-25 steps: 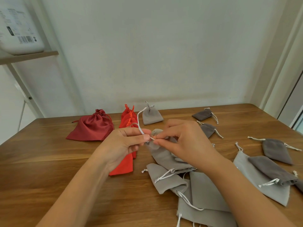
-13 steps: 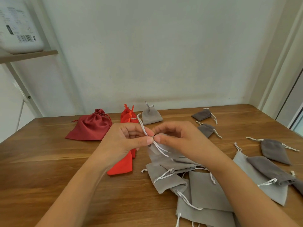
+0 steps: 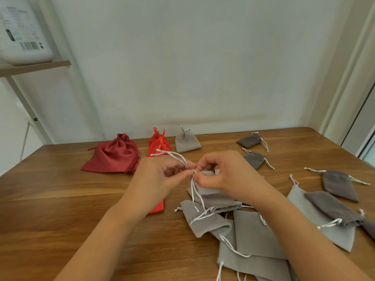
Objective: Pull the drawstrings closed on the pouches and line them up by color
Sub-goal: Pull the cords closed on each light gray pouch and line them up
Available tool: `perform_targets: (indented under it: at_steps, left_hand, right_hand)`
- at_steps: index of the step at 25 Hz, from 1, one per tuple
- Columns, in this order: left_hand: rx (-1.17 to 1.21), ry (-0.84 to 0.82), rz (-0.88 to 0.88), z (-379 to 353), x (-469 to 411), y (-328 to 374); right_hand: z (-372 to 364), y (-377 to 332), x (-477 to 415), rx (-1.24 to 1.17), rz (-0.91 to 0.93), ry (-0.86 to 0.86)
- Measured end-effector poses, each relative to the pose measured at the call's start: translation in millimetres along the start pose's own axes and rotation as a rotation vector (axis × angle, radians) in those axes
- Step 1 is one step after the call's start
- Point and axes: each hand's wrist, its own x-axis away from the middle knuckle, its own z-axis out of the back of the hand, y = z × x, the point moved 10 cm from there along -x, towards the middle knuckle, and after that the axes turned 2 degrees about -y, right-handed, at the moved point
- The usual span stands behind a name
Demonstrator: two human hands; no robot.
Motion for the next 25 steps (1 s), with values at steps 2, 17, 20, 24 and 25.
perform_targets:
  at_steps: [2, 17, 20, 24, 25]
  left_hand:
    - [-0.1, -0.01, -0.07, -2, -1, 5]
    - [-0.036, 0.023, -0.074, 0, 0, 4]
    - [0.034, 0.041, -0.027, 1, 0, -3]
    - [0.111, 0.009, -0.024, -7, 0, -8]
    - [0.116, -0.009, -0.012, -10, -1, -10]
  right_hand:
    - [2, 0, -1, 0.017, 0.001, 0.03]
    - [-2, 10, -2, -0.737, -0.023, 0.015]
    - [1, 12, 1, -0.711, -0.073, 0.023]
    - [7, 13, 3, -0.469, -0.096, 0.062]
    - [9, 12, 3, -0.409, -0.095, 0.072]
